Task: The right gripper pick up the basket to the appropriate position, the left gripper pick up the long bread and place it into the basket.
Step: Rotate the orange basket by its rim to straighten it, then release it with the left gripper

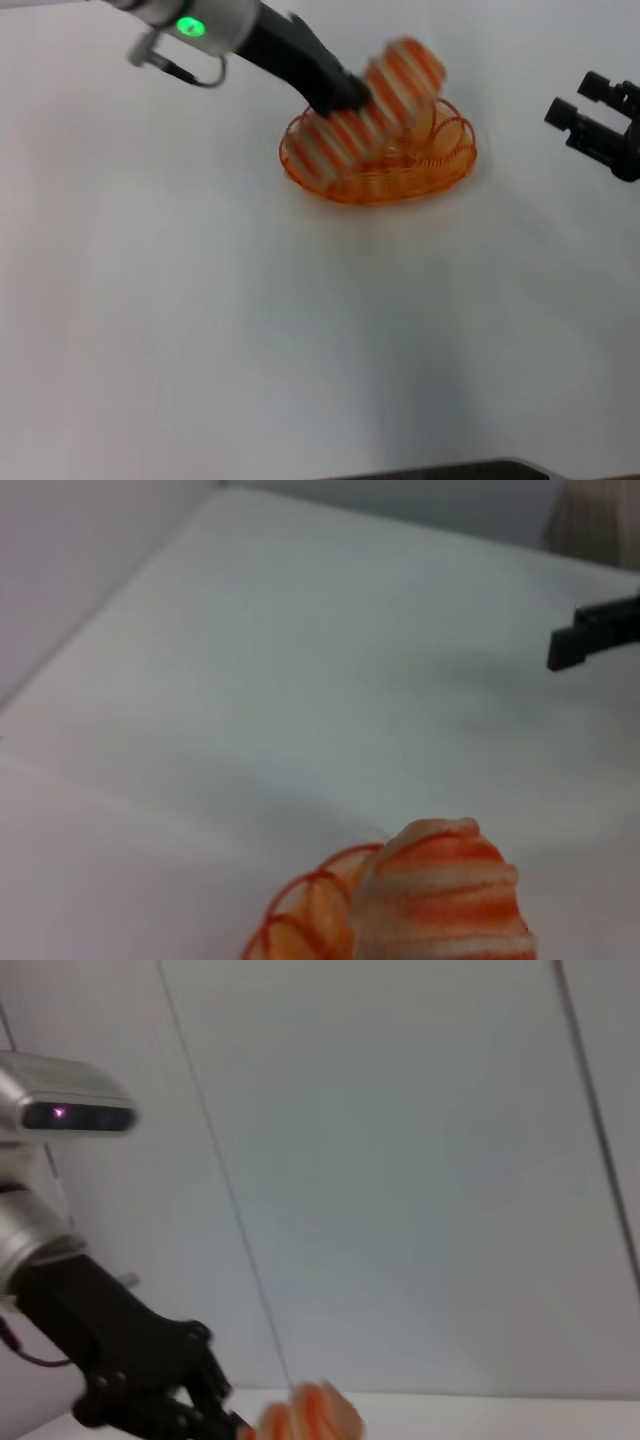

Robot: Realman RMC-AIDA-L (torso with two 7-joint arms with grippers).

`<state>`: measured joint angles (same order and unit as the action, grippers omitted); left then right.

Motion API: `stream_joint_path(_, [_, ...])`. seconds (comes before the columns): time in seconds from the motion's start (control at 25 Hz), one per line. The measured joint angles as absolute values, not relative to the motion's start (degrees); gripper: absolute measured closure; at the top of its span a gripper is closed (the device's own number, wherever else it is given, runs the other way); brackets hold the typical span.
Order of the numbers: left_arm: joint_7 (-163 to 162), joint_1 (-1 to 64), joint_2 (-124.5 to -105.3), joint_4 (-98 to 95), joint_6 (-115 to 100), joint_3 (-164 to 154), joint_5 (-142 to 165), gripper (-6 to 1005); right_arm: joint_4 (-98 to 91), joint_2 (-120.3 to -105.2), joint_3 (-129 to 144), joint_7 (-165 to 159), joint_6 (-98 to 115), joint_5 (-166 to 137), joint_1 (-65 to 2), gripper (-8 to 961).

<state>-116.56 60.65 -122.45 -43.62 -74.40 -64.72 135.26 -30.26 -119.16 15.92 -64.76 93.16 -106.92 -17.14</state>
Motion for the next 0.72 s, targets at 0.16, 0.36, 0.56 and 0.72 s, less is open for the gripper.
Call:
stream_joint_path(0.16, [-116.9,62.8,-123.51,-41.1,-72.3,-69.2,135.6,945,-30.2,-119.04,16.5,-64.6,94.4,-107.9,-16.3,209])
stream_joint_path(0.36, [-117.6,64.7,-123.98,-39.5,-70.0,-71.1,136.0,943,-30.2,-118.81,16.6,-64.5,95.3,-110.4,-16.1,211])
stream_joint_path(0.56, [-118.5,65.6,-124.15,-39.9,-67.5,-71.3,136.0,918,-30.2,-118.85,16.9,-64.5,95.3,-110.9,-16.1,228])
stream_joint_path(0.72, [-118.5,65.6,-124.15,-40.0,-66.4,-71.3,136.0,789,-30.2,-118.93,16.9,-64.5,95.0,-110.9,-16.2,250])
